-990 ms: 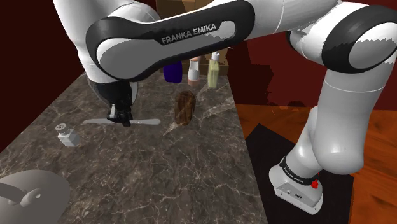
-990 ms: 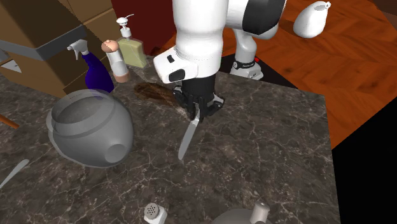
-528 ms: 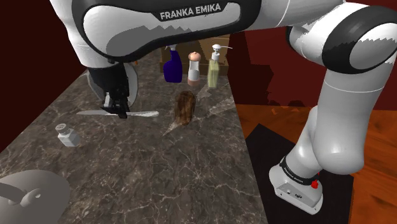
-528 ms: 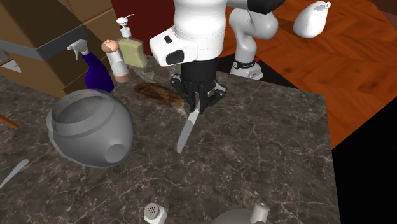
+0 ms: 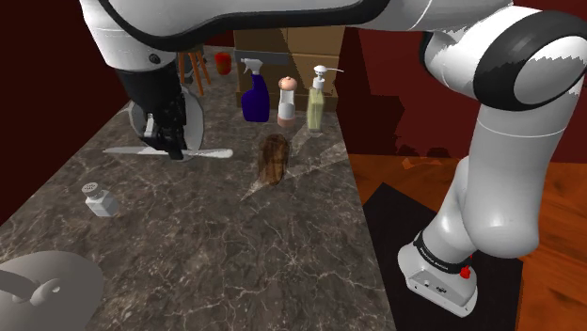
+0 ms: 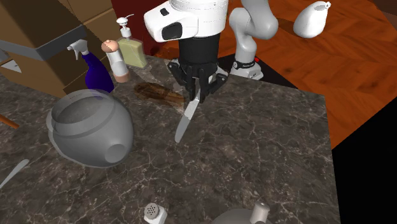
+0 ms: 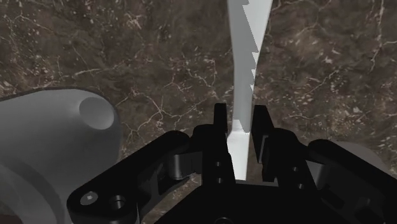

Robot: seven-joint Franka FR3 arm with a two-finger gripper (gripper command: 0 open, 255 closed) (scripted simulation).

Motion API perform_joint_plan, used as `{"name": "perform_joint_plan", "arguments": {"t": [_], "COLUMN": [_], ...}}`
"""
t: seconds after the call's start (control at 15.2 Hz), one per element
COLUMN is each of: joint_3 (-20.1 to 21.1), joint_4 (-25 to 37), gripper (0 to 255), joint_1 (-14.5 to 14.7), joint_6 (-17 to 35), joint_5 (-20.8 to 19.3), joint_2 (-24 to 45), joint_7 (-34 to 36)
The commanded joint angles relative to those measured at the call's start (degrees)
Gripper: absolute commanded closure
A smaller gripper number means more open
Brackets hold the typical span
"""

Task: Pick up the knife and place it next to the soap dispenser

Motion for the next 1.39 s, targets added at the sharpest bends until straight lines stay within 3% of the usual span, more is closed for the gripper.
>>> {"name": "perform_joint_plan", "arguments": {"t": [0.0, 0.92, 1.12, 1.32], "joint_3": [0.0, -0.1, -0.2, -1.3], "joint_4": [2.4, 22.7, 9.4, 0.1], "gripper": [255, 255, 255, 255], "joint_1": [0.3, 4.0, -1.7, -5.8], "joint_6": [-1.9, -15.9, -11.1, -8.2], "joint_5": [-0.2, -2.8, 0.7, 3.6], "joint_2": [0.6, 7.0, -2.0, -9.0], "joint_7": [0.0, 0.0, -3.2, -7.1]}}
